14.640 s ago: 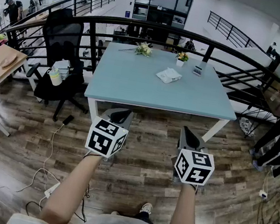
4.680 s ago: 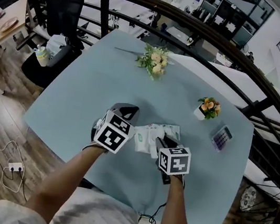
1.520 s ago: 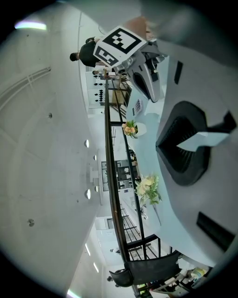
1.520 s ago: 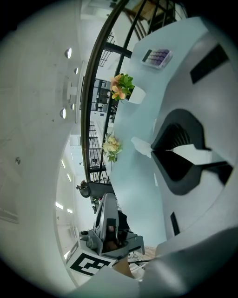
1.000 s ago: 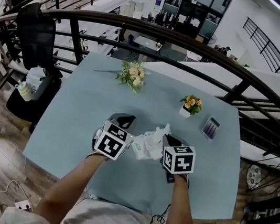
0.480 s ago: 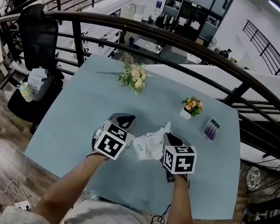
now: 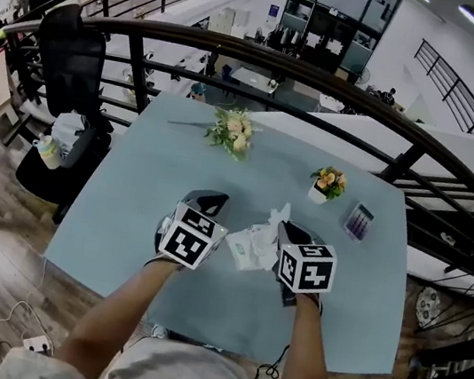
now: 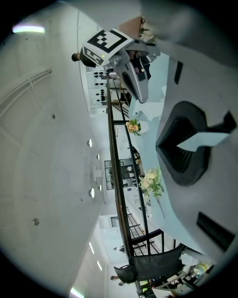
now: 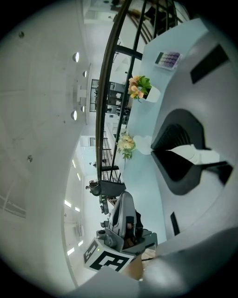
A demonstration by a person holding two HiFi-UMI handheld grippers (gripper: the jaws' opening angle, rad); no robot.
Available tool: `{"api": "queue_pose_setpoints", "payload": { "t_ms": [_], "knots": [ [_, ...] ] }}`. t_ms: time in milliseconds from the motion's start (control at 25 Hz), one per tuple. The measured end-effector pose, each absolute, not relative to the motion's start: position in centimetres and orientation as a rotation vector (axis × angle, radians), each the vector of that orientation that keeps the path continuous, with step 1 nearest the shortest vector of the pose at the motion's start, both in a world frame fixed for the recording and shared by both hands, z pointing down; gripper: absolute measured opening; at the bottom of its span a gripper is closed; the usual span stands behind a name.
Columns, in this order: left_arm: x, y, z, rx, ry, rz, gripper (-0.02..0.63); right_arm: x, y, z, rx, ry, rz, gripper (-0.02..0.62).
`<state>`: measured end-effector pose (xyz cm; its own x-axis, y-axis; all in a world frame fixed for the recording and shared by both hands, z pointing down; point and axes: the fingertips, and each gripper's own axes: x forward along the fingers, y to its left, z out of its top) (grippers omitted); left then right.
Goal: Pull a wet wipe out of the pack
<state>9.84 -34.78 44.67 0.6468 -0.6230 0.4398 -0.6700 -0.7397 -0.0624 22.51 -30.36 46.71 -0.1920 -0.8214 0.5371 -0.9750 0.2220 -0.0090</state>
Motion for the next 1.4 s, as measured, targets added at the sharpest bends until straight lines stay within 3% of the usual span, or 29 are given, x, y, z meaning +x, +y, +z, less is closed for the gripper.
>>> {"api": "queue_pose_setpoints", "payload": {
  "t_ms": [1400],
  "knots": [
    [3.1,-34.9,43.7,2.651,-1.295,0.636,-0.008,17.1,-32.9,43.0,1.575,-2.242,0.372,0.009]
  ]
}}
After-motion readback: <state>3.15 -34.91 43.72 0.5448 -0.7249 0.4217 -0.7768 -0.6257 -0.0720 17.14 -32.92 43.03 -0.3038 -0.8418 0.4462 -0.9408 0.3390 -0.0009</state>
